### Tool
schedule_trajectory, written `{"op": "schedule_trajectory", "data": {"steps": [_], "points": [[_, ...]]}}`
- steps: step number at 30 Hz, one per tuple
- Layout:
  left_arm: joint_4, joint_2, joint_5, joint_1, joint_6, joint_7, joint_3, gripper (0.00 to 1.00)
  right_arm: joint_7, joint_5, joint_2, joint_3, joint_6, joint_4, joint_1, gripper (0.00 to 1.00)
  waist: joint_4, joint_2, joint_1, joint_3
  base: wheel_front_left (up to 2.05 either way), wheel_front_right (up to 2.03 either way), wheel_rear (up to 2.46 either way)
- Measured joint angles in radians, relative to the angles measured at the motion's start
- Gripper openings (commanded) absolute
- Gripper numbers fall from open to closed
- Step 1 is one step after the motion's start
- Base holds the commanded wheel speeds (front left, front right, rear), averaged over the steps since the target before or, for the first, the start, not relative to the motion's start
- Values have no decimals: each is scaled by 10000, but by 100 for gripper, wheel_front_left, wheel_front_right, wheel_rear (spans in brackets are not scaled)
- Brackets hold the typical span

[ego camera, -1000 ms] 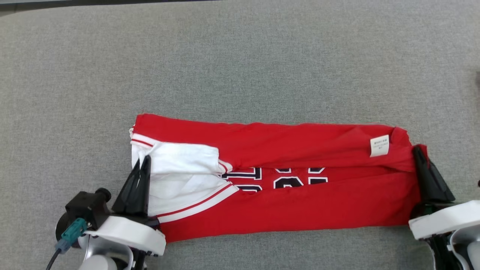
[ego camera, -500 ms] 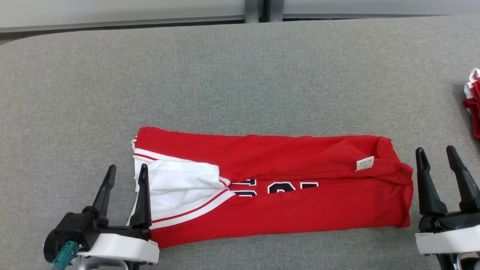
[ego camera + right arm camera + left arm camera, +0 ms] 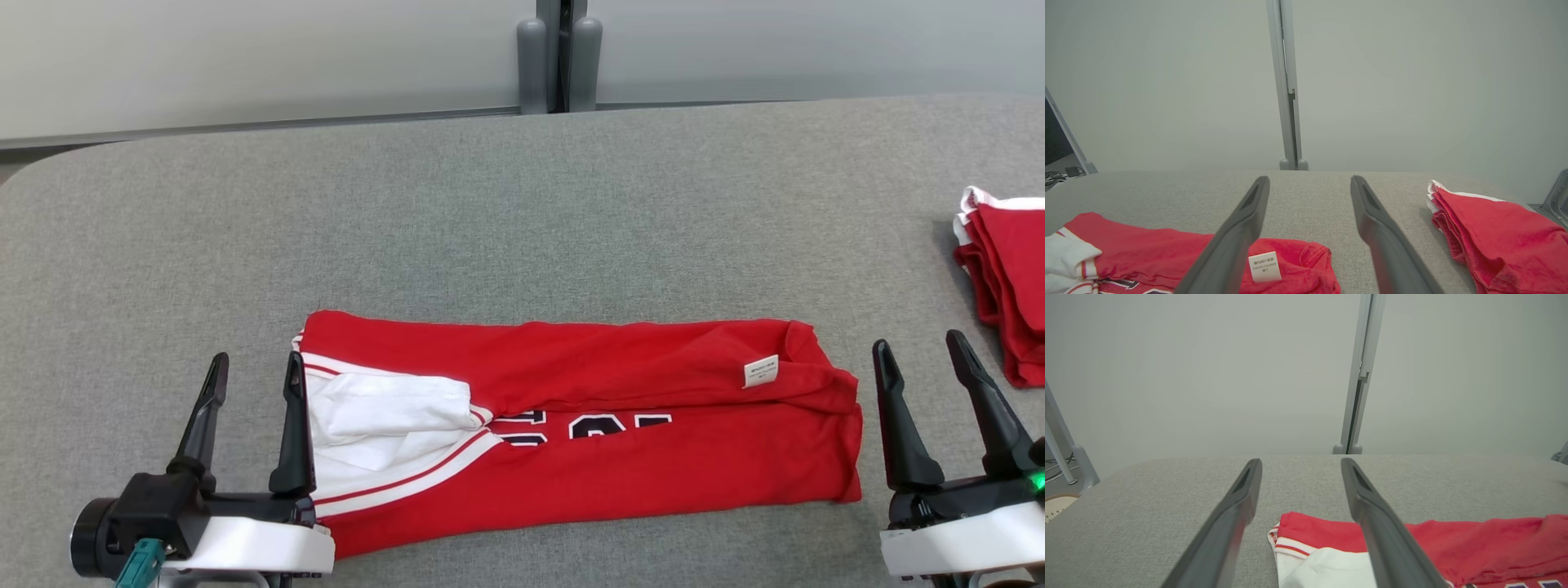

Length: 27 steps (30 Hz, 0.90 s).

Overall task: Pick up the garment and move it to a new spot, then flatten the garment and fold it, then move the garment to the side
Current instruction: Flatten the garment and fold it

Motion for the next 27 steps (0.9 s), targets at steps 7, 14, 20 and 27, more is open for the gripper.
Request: {"op": "schedule_trajectory", "data": {"steps": [7, 14, 20, 27], "points": [[67, 6, -15, 66, 50, 73, -27, 100, 40, -19, 31, 52, 0, 40, 28, 100, -20, 0, 0, -54, 0, 0, 0], [75, 10, -94, 59, 84, 121, -58, 100, 86, -13, 52, 35, 0, 98, 25, 100, 34, 0, 0, -59, 0, 0, 0], [-48, -33, -88, -274, 94, 121, -151, 100, 253, 67, -15, -286, 0, 786, -65, 100, 219, 0, 0, 156, 0, 0, 0], [-96, -234, 2, -784, 73, 61, -345, 100, 322, 401, -268, -407, 0, 2780, -911, 100, 581, 0, 0, 724, 0, 0, 0]]}}
